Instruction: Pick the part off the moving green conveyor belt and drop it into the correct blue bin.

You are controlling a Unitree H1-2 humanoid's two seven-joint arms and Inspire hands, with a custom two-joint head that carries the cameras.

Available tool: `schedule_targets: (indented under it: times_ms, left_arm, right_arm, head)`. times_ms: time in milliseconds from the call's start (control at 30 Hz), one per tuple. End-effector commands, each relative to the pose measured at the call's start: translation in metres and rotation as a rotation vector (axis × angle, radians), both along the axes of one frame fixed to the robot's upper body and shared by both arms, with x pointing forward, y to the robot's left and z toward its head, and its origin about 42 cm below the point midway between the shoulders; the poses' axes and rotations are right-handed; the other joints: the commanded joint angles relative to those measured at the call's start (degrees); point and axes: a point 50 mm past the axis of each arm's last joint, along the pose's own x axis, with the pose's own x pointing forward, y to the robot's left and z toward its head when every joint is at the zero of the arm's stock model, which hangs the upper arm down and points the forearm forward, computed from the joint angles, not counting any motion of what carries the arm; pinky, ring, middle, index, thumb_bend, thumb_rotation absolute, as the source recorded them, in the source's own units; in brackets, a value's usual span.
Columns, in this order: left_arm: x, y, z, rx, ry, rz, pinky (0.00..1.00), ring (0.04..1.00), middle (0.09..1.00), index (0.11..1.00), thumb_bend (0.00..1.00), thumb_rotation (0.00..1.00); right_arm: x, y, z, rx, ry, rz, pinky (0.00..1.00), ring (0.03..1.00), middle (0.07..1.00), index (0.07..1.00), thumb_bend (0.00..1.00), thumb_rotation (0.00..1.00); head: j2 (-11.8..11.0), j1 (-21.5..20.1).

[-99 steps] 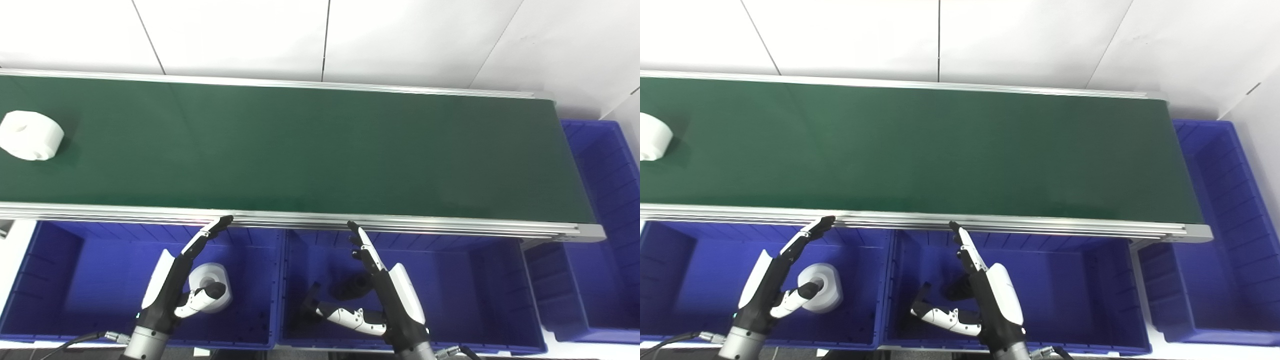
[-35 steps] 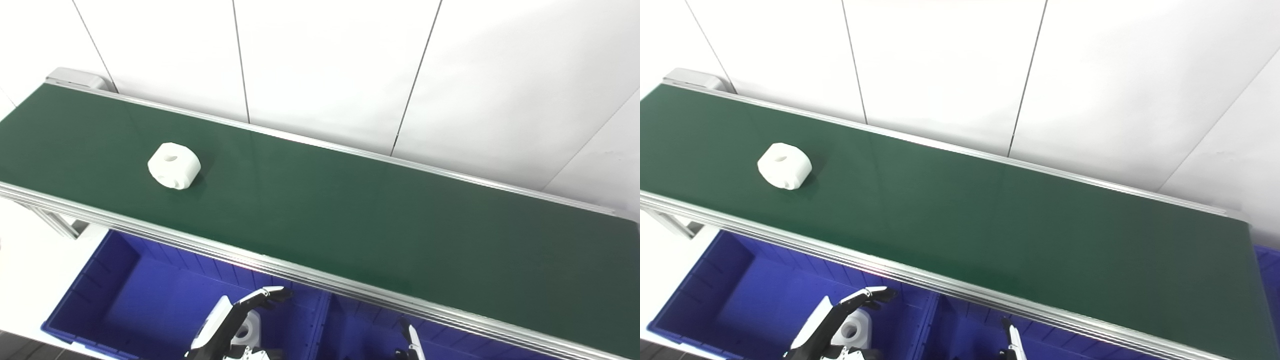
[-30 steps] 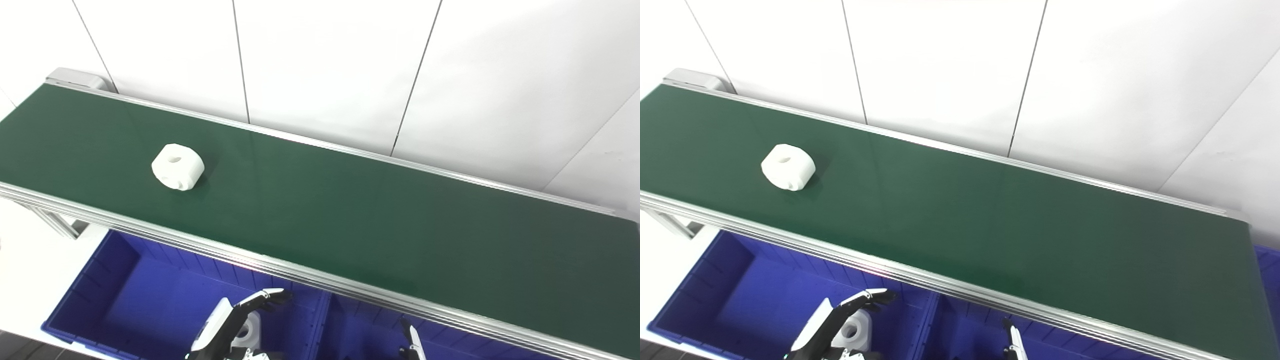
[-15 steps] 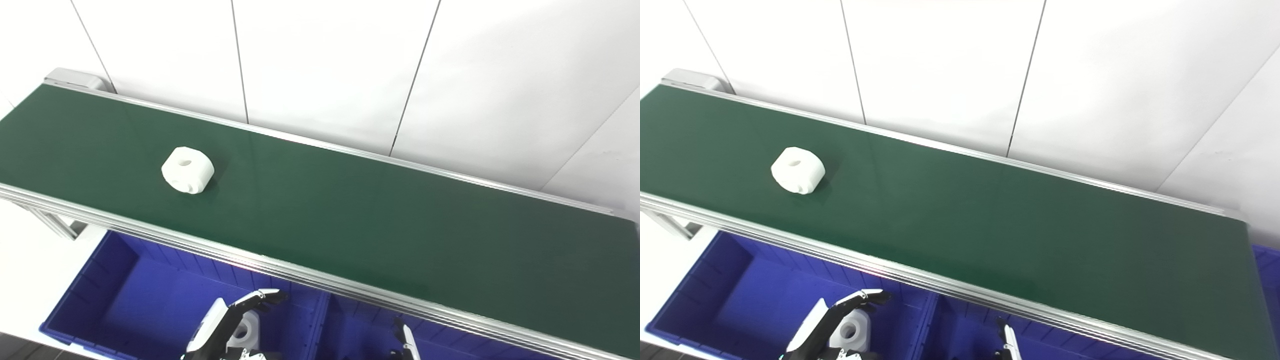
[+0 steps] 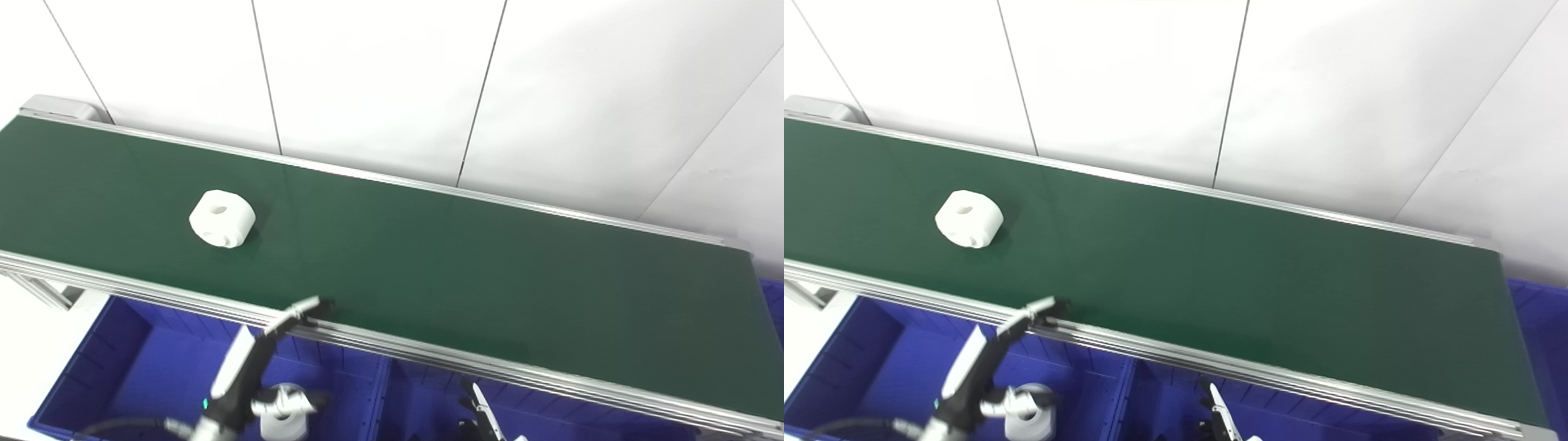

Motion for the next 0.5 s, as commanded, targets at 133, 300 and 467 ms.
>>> schedule_targets:
  times_ms: [133, 300, 467]
  left_arm:
    - [0.041, 0.012, 0.045, -0.013, -0.111, -0.078, 0.79, 0.837, 0.886, 0.905, 0.79, 0.87]
    - [0.075, 0.032, 0.070, 0.096, -0.196, -0.093, 0.85, 0.894, 0.929, 0.939, 0.76, 0.90]
    - [0.101, 0.044, 0.085, 0.147, -0.217, -0.093, 0.88, 0.924, 0.944, 0.935, 0.73, 0.85]
  right_arm:
    - [0.008, 0.004, 0.002, 0.042, -0.054, -0.007, 0.72, 0.876, 0.935, 0.952, 0.76, 0.63]
    - [0.011, 0.002, -0.002, 0.041, -0.054, 0.000, 0.72, 0.877, 0.931, 0.953, 0.77, 0.63]
    - [0.013, -0.001, -0.006, 0.039, -0.047, 0.005, 0.73, 0.880, 0.938, 0.958, 0.76, 0.62]
  head:
    - [-0.39, 1.15]
    - [-2.02, 4.57]
    - [-4.35, 10.28]
